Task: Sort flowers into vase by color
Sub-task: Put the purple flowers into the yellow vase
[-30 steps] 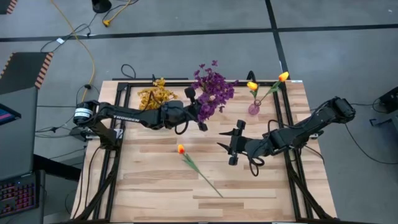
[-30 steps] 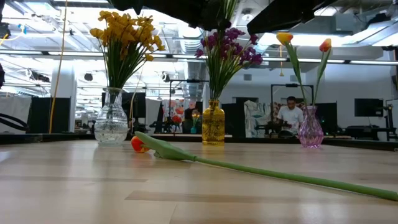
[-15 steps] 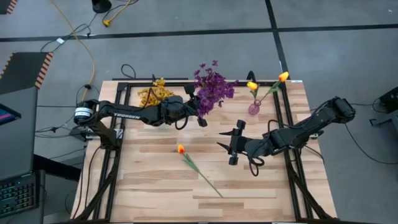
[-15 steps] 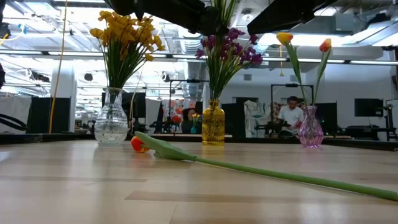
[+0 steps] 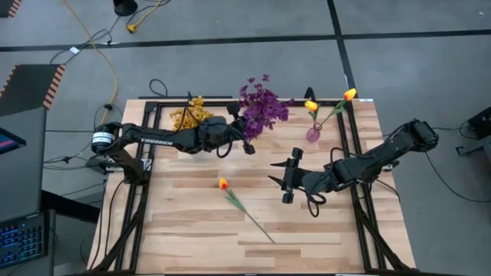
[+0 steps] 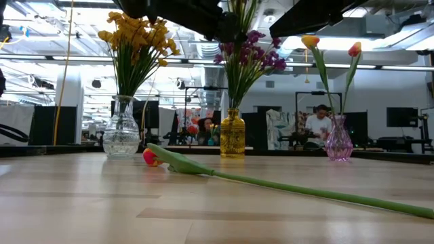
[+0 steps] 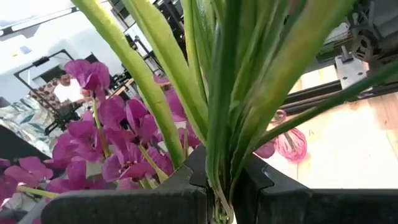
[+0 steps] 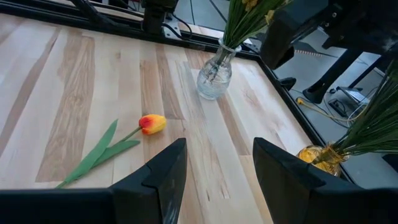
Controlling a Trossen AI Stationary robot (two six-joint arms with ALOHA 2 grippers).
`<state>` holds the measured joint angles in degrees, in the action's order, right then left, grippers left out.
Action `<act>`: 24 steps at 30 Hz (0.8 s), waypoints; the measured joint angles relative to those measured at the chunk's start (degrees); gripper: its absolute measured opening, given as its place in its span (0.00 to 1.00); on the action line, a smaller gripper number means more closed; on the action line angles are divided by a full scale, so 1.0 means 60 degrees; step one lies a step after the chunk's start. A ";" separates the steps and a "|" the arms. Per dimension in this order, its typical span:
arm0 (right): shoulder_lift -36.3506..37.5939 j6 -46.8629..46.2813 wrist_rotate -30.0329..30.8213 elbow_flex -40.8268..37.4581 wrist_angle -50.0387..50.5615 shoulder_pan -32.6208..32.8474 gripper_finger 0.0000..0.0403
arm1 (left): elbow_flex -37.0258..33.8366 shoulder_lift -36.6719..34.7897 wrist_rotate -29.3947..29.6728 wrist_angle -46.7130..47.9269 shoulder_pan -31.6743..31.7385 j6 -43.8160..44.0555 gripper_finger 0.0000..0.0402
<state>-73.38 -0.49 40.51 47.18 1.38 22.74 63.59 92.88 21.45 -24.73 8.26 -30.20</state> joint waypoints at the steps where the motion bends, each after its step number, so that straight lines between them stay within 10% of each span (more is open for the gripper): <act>1: 0.0000 0.0000 0.0003 0.0000 -0.0002 0.0000 0.52 | 0.0000 0.0000 0.0000 0.0003 0.0013 0.0038 0.04; 24: 0.0000 -0.0011 0.0000 0.0000 -0.0005 0.0000 0.52 | 0.0000 0.0000 0.0169 0.0808 0.0391 0.2708 0.04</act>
<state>-73.38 -0.56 40.51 47.18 1.34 22.74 63.59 92.88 22.46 -19.88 10.61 -13.95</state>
